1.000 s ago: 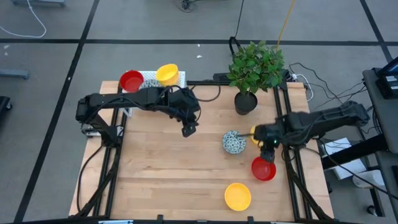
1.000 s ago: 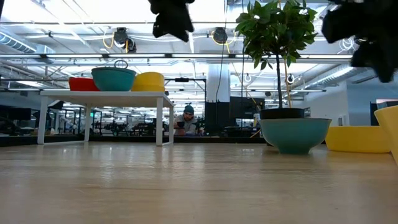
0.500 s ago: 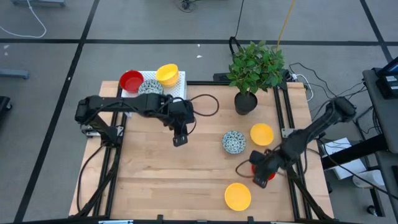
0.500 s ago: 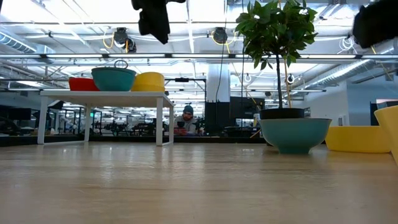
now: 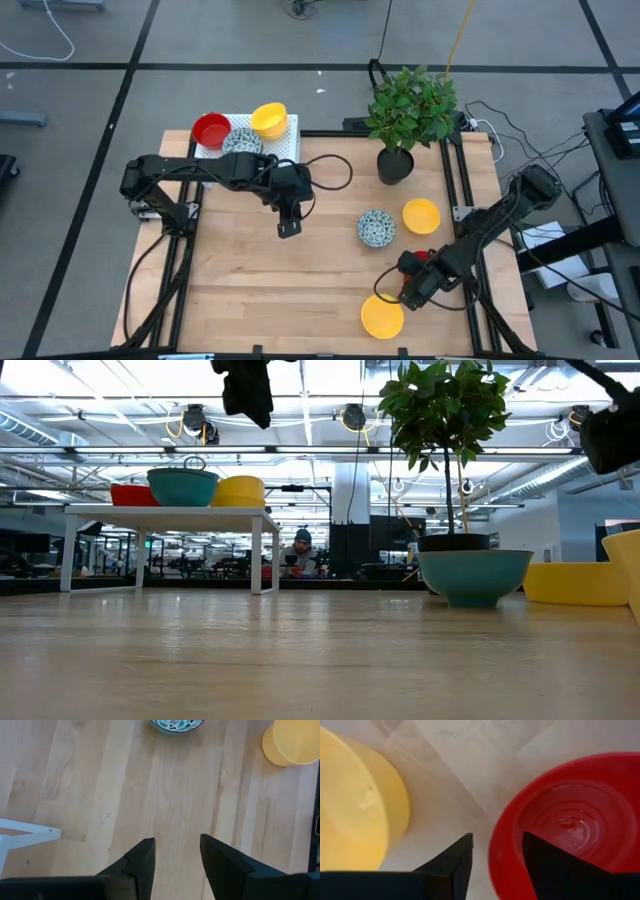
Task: Pick & Place Mini bowls
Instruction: Stack the red bowl on the red bowls on the shelf
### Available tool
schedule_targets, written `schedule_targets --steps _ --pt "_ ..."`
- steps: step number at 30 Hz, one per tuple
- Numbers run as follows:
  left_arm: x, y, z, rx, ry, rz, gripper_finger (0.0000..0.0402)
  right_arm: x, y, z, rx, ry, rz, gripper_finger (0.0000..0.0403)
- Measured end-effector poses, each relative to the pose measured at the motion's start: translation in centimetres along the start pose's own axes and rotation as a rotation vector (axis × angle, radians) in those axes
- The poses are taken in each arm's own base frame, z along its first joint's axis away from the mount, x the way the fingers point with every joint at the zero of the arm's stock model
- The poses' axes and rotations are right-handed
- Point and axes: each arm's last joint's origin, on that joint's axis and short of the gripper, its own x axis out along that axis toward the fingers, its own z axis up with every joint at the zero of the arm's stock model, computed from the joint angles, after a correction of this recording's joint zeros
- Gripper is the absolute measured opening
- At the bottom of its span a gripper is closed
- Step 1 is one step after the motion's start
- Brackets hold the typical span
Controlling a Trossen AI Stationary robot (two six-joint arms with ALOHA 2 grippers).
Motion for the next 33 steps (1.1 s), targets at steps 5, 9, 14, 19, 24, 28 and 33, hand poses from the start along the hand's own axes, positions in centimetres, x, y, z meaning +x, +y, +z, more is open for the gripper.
schedule_targets --steps 5,9,14,19,24,28,33 --pt "0.0 0.0 0.0 -0.007 0.0 0.0 0.0157 0.5 0.0 0.0 -0.064 0.014 -0.02 0.0116" --pt "0.0 0.0 0.0 -0.027 0.0 0.0 0.0157 0.5 0.1 -0.2 -0.103 0.065 -0.002 0.0038" --pt "0.0 0.0 -0.1 -0.047 0.009 0.001 0.0156 0.3 0.6 -0.2 -0.131 0.093 0.05 0.0011" --pt "0.0 -0.6 -0.3 -0.063 0.007 0.016 0.0156 -1.5 1.3 0.6 -0.171 0.066 0.059 0.0003" --pt "0.1 -1.5 -0.7 -0.057 0.022 0.042 0.0156 -3.9 2.5 3.0 -0.248 -0.04 0.082 0.0" --pt "-0.8 -2.0 -1.2 -0.105 0.0 0.094 0.0156 -4.8 2.7 5.6 -0.26 -0.141 0.106 0.0" --pt "-3.3 -2.1 -2.1 -0.143 -0.085 0.169 0.0156 -4.4 3.2 9.8 -0.226 -0.267 0.197 0.0"
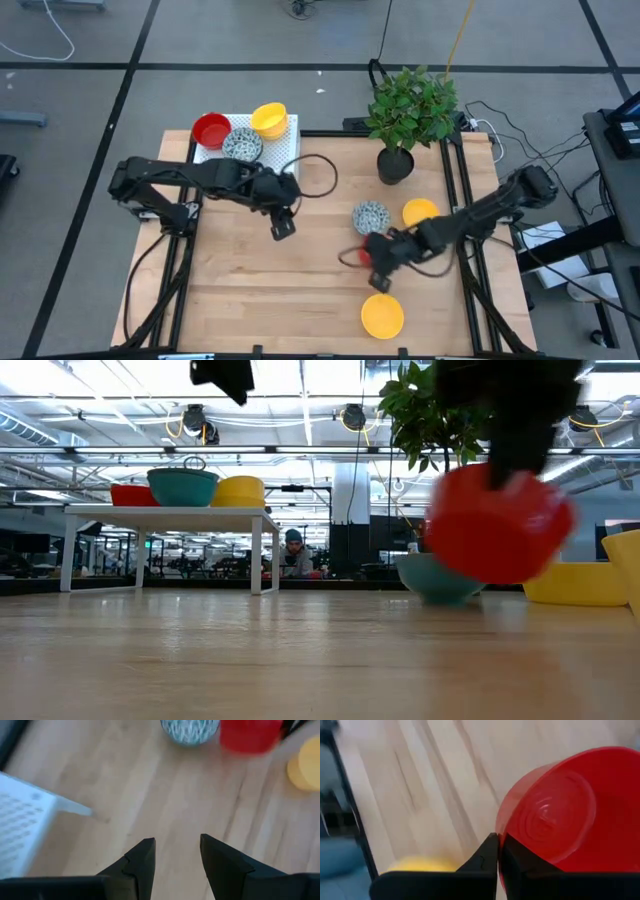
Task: Pick & Place Mini bowls
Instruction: Stack the red bowl on the red bowls on the shelf
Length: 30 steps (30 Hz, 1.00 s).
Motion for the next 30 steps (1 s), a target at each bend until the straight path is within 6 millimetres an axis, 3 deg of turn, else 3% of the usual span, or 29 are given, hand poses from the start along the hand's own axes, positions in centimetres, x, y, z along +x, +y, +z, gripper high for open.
schedule_targets --steps 7,14,23,30 --pt "-4.6 1.2 -1.3 -0.077 -0.126 0.007 0.0156 4.1 0.0 4.1 -0.04 -0.178 0.118 0.0" --pt "-7.6 2.3 -2.3 -0.142 -0.207 -0.03 0.0156 7.7 -0.8 7.4 -0.059 -0.191 0.118 0.0" --pt "-8.2 2.5 -2.7 -0.138 -0.21 -0.036 0.0156 8.8 -0.4 11.5 -0.15 -0.251 0.102 0.0009" --pt "-8.2 2.5 -2.7 -0.126 -0.208 -0.034 0.0156 8.9 -1.6 12.7 -0.126 -0.249 0.13 0.0069"
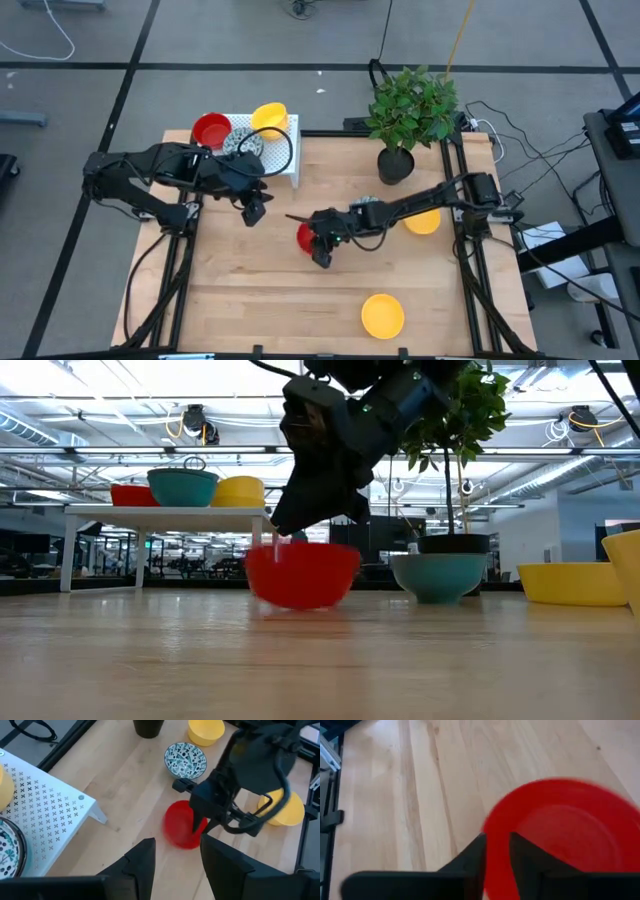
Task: Pick & Place Mini bowls
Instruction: Stack the red bowl on the red bowls on the shelf
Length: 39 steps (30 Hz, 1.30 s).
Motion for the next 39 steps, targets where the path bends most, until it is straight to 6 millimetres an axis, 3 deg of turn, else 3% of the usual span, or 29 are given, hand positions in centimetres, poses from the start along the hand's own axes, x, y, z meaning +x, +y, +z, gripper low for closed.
schedule_targets --steps 4,8,17,23,28,33,39 --pt "0.0 0.0 0.0 0.025 0.001 0.0 0.0156 -0.2 -0.4 0.4 -0.009 -0.009 -0.005 0.0119" --pt "0.1 -0.1 -0.1 0.034 0.02 -0.013 0.0156 -2.4 0.2 1.2 -0.01 -0.036 0.018 0.0156" --pt "2.4 -2.0 -0.3 0.226 0.088 -0.05 0.0157 -12.6 2.1 2.8 -0.047 -0.103 0.103 0.0158" --pt "6.2 -4.1 -0.8 0.341 0.195 -0.042 0.0188 -19.3 3.6 2.3 -0.075 -0.216 0.134 0.0154" --pt "10.2 -5.6 -1.7 0.432 0.337 -0.074 0.0239 -23.4 4.5 1.4 -0.089 -0.327 0.108 0.0157" --pt "14.2 -7.2 -3.2 0.6 0.461 -0.104 0.0273 -25.6 5.3 0.6 -0.095 -0.401 0.092 0.0155" --pt "18.8 -8.8 -5.4 0.78 0.573 -0.104 0.0278 -26.0 6.5 -0.4 -0.125 -0.396 0.118 0.0155"
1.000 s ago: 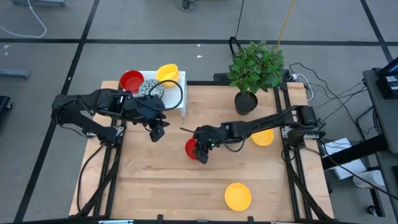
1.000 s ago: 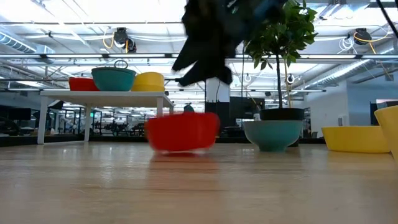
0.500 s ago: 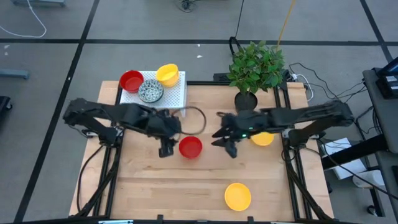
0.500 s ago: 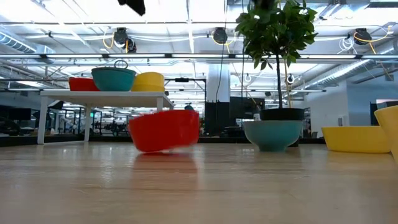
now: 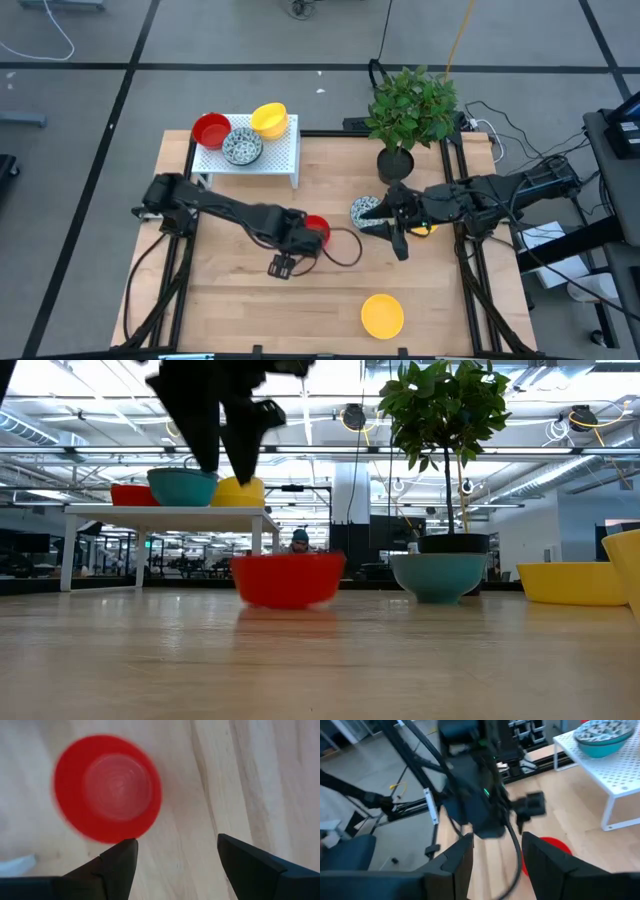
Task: Pick & Place Mini bowls
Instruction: Stack the red bowl on the red bowls on the shelf
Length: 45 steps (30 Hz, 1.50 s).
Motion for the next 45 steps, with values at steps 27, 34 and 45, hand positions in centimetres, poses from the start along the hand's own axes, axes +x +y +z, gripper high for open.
schedule_targets --steps 27,34,45 --pt "8.5 0.4 2.6 0.021 0.084 0.049 0.0027 -0.7 2.4 -1.3 -0.021 0.02 0.056 0.0146" --pt "8.3 0.8 2.4 -0.043 0.094 0.052 0.001 -0.7 2.4 -1.3 -0.021 0.02 0.056 0.0143" --pt "3.8 1.2 1.5 -0.117 0.032 0.045 0.0007 -0.7 2.4 -1.3 -0.024 0.018 0.057 0.0143"
